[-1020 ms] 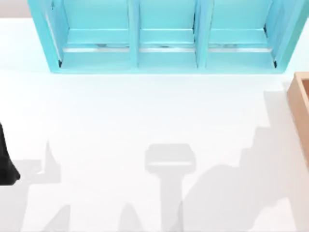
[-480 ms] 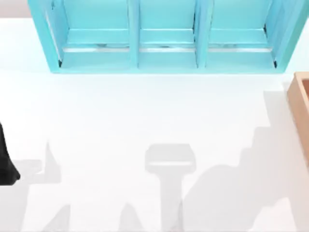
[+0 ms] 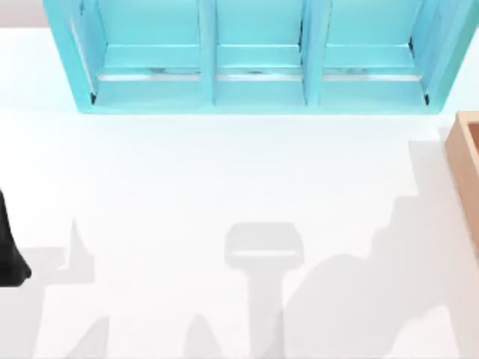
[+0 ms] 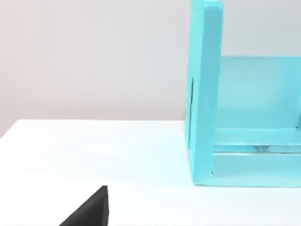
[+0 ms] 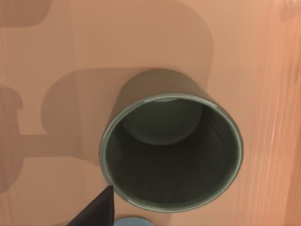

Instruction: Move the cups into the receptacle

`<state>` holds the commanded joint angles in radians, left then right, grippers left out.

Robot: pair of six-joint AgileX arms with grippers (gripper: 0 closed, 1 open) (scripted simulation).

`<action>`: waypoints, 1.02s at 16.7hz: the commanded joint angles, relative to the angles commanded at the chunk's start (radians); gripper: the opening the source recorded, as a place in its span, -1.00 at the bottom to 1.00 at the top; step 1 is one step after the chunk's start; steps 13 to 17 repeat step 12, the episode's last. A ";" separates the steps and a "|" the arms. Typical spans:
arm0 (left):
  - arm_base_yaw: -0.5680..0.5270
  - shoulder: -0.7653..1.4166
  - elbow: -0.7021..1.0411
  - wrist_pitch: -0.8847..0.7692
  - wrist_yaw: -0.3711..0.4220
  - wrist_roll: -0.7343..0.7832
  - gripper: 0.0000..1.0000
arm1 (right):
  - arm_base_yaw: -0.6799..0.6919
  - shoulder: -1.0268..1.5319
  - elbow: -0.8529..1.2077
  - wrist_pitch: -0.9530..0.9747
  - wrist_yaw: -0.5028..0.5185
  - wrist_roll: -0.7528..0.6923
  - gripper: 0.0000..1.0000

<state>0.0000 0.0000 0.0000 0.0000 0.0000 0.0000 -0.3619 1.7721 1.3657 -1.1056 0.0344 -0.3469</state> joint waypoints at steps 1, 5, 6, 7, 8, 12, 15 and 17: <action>0.000 0.000 0.000 0.000 0.000 0.000 1.00 | -0.001 0.002 0.013 -0.013 0.000 0.000 1.00; 0.000 0.000 0.000 0.000 0.000 0.000 1.00 | -0.006 0.013 0.172 -0.165 0.002 -0.002 1.00; 0.000 0.000 0.000 0.000 0.000 0.000 1.00 | -0.006 0.015 0.231 -0.221 0.002 -0.003 1.00; 0.000 0.000 0.000 0.000 0.000 0.000 1.00 | -0.006 0.015 0.286 -0.274 0.002 -0.004 1.00; 0.000 0.000 0.000 0.000 0.000 0.000 1.00 | -0.006 0.015 0.331 -0.320 0.001 -0.004 1.00; 0.000 0.000 0.000 0.000 0.000 0.000 1.00 | -0.005 0.011 0.409 -0.397 0.000 -0.005 1.00; 0.000 0.000 0.000 0.000 0.000 0.000 1.00 | -0.005 0.011 0.409 -0.397 0.000 -0.005 1.00; 0.000 0.000 0.000 0.000 0.000 0.000 1.00 | -0.005 0.011 0.409 -0.397 0.000 -0.005 1.00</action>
